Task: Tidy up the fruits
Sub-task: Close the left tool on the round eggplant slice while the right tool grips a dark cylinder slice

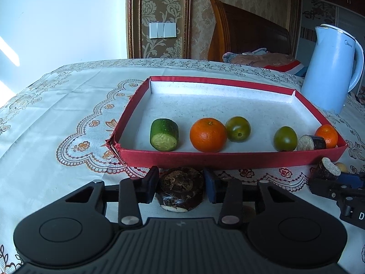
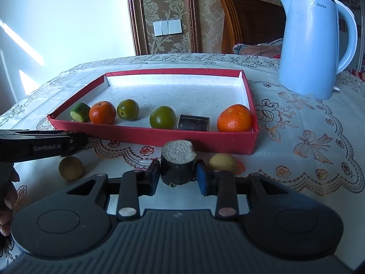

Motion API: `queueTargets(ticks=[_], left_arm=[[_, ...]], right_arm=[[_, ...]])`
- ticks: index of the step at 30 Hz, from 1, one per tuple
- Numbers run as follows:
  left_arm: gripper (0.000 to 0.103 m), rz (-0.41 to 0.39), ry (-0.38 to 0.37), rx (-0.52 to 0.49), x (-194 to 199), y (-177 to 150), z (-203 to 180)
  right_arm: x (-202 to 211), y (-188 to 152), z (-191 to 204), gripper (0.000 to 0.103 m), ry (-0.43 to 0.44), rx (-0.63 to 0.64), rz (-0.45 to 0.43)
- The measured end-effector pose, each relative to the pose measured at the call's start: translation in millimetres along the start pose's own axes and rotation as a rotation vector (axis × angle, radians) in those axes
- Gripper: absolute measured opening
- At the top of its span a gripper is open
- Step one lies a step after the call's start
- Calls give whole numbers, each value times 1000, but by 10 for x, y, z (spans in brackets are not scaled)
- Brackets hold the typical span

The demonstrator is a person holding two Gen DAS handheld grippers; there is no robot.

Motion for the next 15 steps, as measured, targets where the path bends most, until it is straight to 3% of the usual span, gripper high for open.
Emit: queueTargets(ticks=[15], left_arm=[[41, -46, -5, 32, 71, 8, 57]], right_arm=[[7, 5, 42, 32, -18, 23, -1]])
Point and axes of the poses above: each gripper's, at about its wrist camera, not at the fingertips, and x roughly against the way its jaws point, z to its left, y to its top, the point moved 2 cm from there along -x, roughly the way its jaws point, and after that the axes turned 11 degrees about x, right-handed, at the moved point
